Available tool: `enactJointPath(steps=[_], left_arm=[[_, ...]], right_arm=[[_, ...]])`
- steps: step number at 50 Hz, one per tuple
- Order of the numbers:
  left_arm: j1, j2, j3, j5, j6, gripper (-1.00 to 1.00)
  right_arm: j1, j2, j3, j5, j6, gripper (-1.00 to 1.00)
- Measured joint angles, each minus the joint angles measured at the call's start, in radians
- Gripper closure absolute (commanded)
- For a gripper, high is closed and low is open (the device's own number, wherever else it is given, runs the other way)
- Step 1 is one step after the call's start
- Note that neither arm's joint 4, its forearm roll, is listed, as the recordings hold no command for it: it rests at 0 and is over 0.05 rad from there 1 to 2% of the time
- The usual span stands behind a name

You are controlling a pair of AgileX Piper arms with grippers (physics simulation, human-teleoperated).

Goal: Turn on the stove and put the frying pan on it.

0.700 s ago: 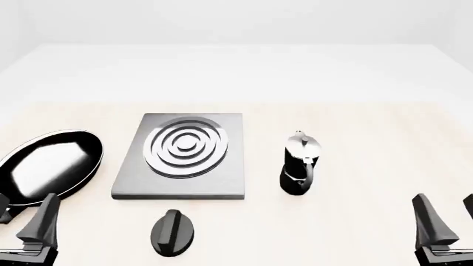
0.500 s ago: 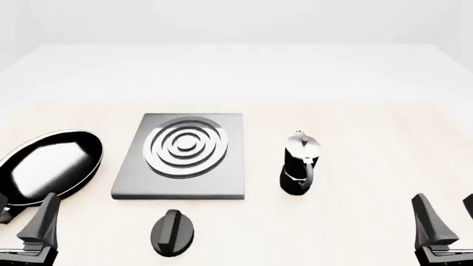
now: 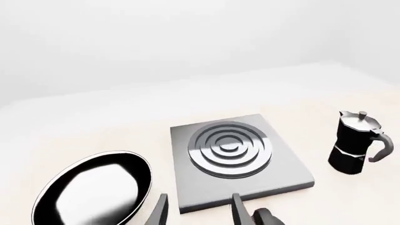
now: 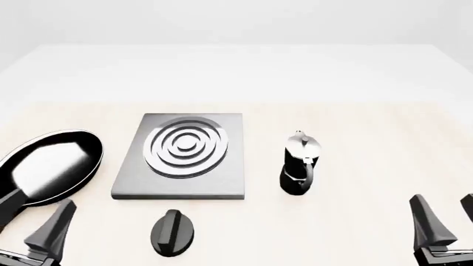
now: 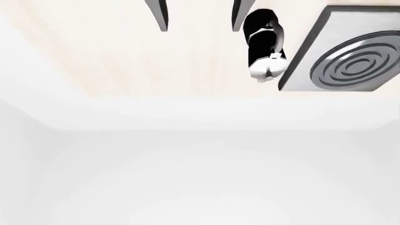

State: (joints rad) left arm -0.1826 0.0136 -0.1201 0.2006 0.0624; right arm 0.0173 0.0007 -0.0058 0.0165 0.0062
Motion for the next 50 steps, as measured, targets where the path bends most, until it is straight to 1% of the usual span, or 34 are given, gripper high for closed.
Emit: enactJointPath(steps=[14, 22, 28, 33, 40, 50], left_arm=[[-0.149, 0.118, -0.099, 0.176, -0.047, -1.00], [-0.237, 0.190, -0.141, 0.255, -0.090, -1.00], [-0.309, 0.268, -0.107, 0.236, -0.131, -1.00], [-0.349, 0.320, -0.077, 0.206, -0.160, -1.00], [-0.388, 0.380, -0.038, 0.156, -0.192, -1.00], [-0.429, 0.473, 0.015, 0.053, -0.224, -1.00]], right_arm=[[0.021, 0.000, -0.005, 0.008, -0.004, -1.00], [0.031, 0.000, -0.006, 0.013, -0.006, -1.00], [0.037, 0.000, -0.002, 0.014, -0.006, -1.00], [0.040, 0.000, 0.000, 0.015, -0.005, -1.00], [0.041, 0.000, 0.002, 0.016, -0.003, -1.00], [0.041, 0.000, 0.003, 0.019, -0.001, -1.00]])
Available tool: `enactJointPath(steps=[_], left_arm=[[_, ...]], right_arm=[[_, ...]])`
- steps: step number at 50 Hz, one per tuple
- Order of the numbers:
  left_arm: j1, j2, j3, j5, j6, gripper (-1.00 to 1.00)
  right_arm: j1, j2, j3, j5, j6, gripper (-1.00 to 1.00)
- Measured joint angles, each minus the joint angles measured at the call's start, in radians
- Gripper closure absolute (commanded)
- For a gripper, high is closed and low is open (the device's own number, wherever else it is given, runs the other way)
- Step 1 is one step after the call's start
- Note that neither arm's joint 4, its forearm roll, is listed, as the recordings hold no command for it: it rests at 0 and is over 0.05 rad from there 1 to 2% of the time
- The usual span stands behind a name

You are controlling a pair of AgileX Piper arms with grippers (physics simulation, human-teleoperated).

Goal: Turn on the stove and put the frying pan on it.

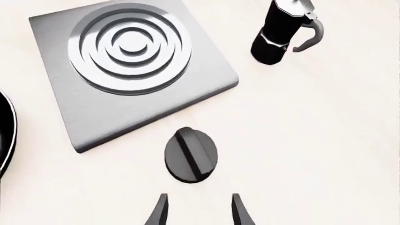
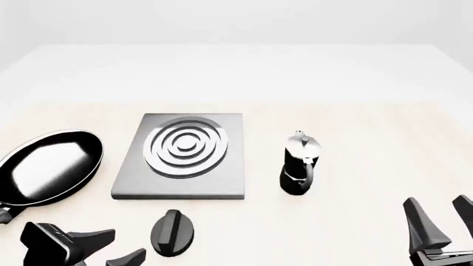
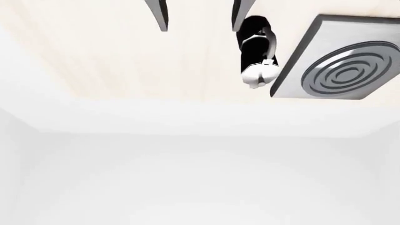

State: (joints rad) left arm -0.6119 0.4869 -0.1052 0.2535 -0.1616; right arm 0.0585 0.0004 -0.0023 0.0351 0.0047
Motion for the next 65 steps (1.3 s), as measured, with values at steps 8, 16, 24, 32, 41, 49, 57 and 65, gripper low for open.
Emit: enactJointPath(steps=[8, 16, 24, 32, 41, 49, 57, 65], left_arm=[[-0.021, 0.083, 0.028, -0.095, -0.013, -1.00], [-0.028, 0.186, 0.048, -0.211, -0.017, -1.00], [-0.032, 0.299, 0.058, -0.334, -0.021, -1.00], [-0.037, 0.435, 0.066, -0.474, -0.024, -1.00], [-0.040, 0.589, 0.068, -0.621, -0.025, -1.00], [-0.044, 0.702, 0.070, -0.727, -0.027, -1.00], [-0.047, 0.796, 0.067, -0.812, -0.030, -1.00], [-0.051, 0.859, 0.066, -0.869, -0.032, -1.00]], right_arm=[[-0.002, 0.000, 0.000, 0.001, 0.001, -1.00], [-0.004, 0.000, 0.001, 0.001, 0.003, -1.00], [-0.008, 0.000, 0.001, 0.004, 0.004, -1.00], [-0.015, 0.000, 0.002, 0.007, 0.007, -1.00], [-0.021, 0.000, 0.002, 0.010, 0.010, -1.00], [-0.024, 0.000, 0.002, 0.013, 0.012, -1.00], [-0.027, 0.000, 0.002, 0.013, 0.010, -1.00], [-0.029, 0.000, 0.002, 0.013, 0.008, -1.00]])
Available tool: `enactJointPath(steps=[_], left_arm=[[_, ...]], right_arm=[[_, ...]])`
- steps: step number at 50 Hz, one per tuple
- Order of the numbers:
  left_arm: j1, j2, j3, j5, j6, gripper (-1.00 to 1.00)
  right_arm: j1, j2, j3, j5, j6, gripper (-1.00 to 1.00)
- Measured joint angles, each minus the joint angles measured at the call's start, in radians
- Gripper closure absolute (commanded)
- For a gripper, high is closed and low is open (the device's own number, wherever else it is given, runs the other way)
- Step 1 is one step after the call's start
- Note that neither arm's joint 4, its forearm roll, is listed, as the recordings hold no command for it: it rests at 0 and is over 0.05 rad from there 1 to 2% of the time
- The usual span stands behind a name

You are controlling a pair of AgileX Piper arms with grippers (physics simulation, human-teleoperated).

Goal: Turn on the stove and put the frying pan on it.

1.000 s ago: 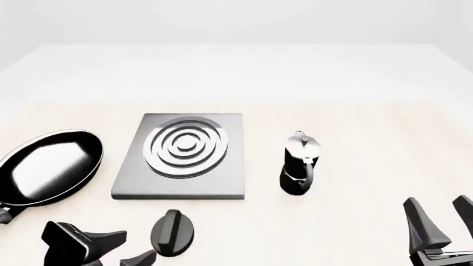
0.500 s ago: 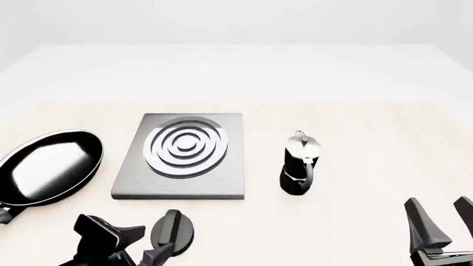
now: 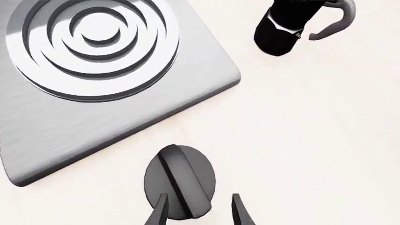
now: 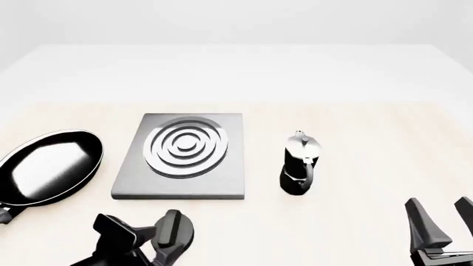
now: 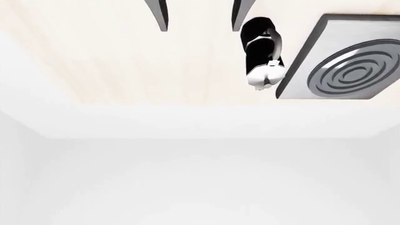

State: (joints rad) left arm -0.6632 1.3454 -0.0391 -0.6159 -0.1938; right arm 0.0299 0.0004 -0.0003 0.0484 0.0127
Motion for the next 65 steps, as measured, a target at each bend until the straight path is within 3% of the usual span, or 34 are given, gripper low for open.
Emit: enactJointPath(steps=[21, 33, 43, 48, 65], left_arm=[[-0.052, 0.069, -0.008, -0.054, -0.012, -1.00], [-0.163, 0.063, -0.036, -0.033, -0.043, -1.00], [-0.266, -0.081, -0.099, 0.127, -0.059, -1.00], [-0.296, -0.206, -0.140, 0.256, -0.056, -1.00], [-0.295, -0.555, -0.266, 0.627, -0.016, -1.00]], right_arm=[[-0.007, 0.000, 0.000, 0.002, 0.002, -1.00], [-0.016, 0.000, 0.000, 0.000, 0.008, -1.00], [-0.021, 0.000, 0.000, -0.003, 0.013, -1.00], [-0.021, 0.000, 0.000, -0.006, 0.016, -1.00], [-0.016, 0.000, -0.002, -0.015, 0.023, -1.00]])
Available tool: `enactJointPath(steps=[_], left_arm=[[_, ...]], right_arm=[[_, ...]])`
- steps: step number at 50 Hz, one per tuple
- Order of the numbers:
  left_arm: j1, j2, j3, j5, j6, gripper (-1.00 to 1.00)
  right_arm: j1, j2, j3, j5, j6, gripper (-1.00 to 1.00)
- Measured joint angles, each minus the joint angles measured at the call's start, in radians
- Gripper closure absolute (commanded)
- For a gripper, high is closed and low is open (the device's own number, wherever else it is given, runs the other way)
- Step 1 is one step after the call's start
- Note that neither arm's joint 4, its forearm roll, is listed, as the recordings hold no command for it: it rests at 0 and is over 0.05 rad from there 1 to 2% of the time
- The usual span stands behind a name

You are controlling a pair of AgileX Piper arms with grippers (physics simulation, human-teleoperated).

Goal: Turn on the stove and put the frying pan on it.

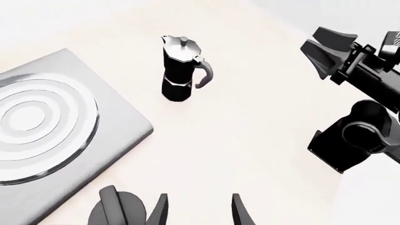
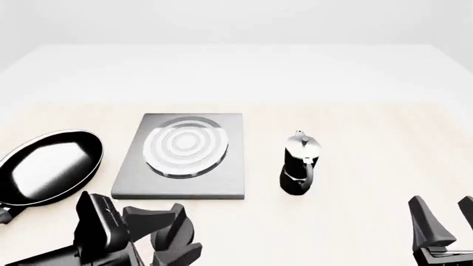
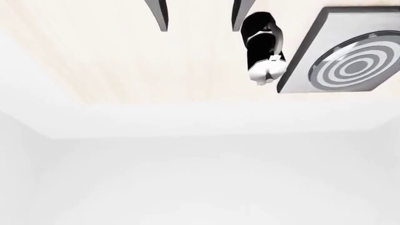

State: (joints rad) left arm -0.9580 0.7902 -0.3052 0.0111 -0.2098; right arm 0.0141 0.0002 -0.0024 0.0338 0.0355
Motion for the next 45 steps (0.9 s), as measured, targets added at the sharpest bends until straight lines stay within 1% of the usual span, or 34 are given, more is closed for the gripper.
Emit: enactJointPath(steps=[10, 21, 39, 45], left_arm=[[0.050, -0.146, -0.064, 0.176, 0.035, -1.00], [0.146, -0.269, -0.130, 0.348, 0.081, -1.00], [0.381, -0.406, -0.223, 0.580, 0.191, -1.00], [0.462, -0.446, -0.236, 0.643, 0.232, -1.00]], right_arm=[[0.007, 0.000, -0.002, -0.003, 0.002, -1.00], [0.016, 0.000, -0.006, -0.002, 0.002, -1.00], [0.032, 0.000, -0.018, 0.006, -0.003, -1.00], [0.039, 0.000, -0.018, 0.007, -0.004, -1.00]])
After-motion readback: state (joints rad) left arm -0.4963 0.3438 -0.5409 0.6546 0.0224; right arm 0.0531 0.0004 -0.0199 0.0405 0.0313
